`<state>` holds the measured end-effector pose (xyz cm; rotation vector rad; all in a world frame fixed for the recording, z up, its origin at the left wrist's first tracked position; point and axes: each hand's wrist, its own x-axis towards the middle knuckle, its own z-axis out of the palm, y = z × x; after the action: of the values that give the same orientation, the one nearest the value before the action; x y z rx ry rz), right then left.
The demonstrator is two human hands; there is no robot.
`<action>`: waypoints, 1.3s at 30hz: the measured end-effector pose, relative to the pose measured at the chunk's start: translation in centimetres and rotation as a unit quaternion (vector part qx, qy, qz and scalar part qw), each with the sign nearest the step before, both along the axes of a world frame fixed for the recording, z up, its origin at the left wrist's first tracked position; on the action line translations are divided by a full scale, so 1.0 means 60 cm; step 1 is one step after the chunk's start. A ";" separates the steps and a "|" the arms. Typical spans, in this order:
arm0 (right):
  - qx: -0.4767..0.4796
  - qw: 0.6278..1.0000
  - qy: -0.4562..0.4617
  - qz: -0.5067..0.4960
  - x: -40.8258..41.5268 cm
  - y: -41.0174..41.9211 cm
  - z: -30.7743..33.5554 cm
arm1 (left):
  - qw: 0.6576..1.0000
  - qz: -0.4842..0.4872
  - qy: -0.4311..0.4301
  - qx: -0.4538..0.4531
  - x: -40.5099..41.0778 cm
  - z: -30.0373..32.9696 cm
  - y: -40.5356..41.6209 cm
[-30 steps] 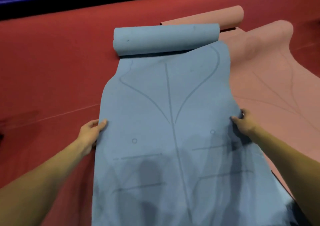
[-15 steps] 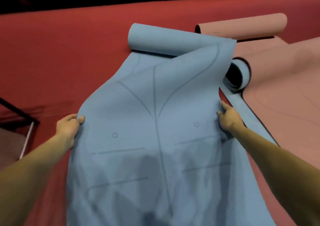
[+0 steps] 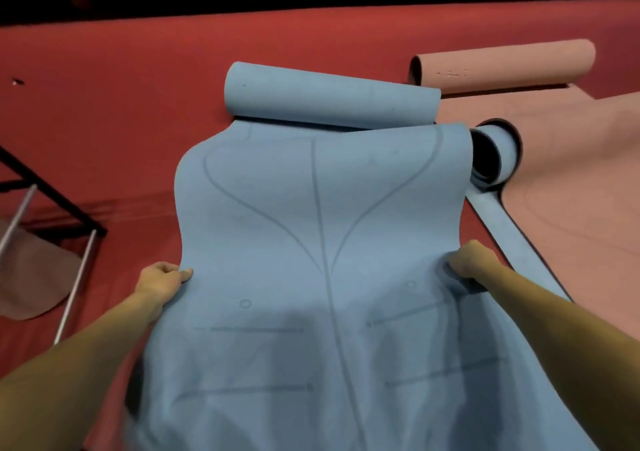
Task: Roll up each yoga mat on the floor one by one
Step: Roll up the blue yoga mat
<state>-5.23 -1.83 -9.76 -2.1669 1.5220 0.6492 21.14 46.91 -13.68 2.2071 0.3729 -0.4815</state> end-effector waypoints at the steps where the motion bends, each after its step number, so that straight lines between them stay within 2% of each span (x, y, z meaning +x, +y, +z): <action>1: -0.024 1.000 0.000 -0.002 -0.006 0.002 0.002 | 1.000 -0.010 0.003 0.006 0.003 -0.002 -0.005; 5: -0.088 0.994 -0.068 -0.009 0.002 -0.007 0.015 | 0.999 0.020 0.027 -0.034 0.020 0.002 -0.033; 8: -0.072 0.990 -0.118 -0.012 0.039 -0.028 0.024 | 0.990 0.047 0.074 -0.112 0.052 0.019 -0.053; 10: -0.107 0.983 -0.146 -0.018 0.070 -0.030 0.044 | 0.993 0.028 0.049 -0.103 0.071 0.025 -0.071; 11: -0.159 0.967 -0.200 -0.011 0.087 -0.023 0.062 | 0.997 0.002 0.018 -0.076 0.078 0.025 -0.078; 13: -0.296 0.895 -0.329 0.056 0.127 -0.001 0.123 | 0.997 -0.059 -0.009 -0.044 0.082 0.032 -0.089; 15: -0.391 0.819 -0.387 0.163 0.175 0.016 0.191 | 0.988 -0.104 0.082 -0.076 0.089 0.031 -0.072; 16: -0.407 0.800 -0.380 0.223 0.200 0.019 0.213 | 0.976 -0.140 0.147 -0.075 0.090 0.032 -0.056; 17: -0.386 0.803 -0.359 0.276 0.226 0.020 0.226 | 0.960 -0.184 0.205 -0.056 0.090 0.031 -0.034; 19: -0.282 0.848 -0.261 0.364 0.265 0.029 0.223 | 0.934 -0.242 0.262 -0.012 0.087 0.027 0.008; 21: -0.221 0.869 -0.152 0.416 0.267 0.040 0.183 | 0.934 -0.269 0.237 0.001 0.080 0.034 0.029; 22: -0.214 0.872 -0.127 0.422 0.260 0.044 0.158 | 0.942 -0.266 0.204 -0.012 0.079 0.041 0.030; 26: -0.148 0.904 -0.125 0.380 0.216 0.071 0.096 | 0.977 -0.161 0.050 -0.131 0.103 0.077 -0.014; 29: -0.140 0.908 -0.126 0.375 0.195 0.083 0.073 | 0.976 -0.055 0.018 -0.210 0.137 0.098 -0.073; 32: -0.154 0.896 -0.135 0.394 0.181 0.081 0.075 | 0.978 0.035 -0.001 -0.204 0.193 0.113 -0.118; 36: -0.204 0.875 -0.135 0.418 0.168 0.082 0.045 | 0.986 -0.020 0.041 -0.160 0.260 0.154 -0.167; 39: -0.250 0.877 -0.166 0.375 0.170 0.074 0.023 | 0.981 -0.038 -0.050 -0.184 0.269 0.171 -0.184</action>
<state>4.96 2.61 -8.35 -3.0894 0.6690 0.0515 37.28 35.85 -3.44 1.8803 0.1316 -0.4383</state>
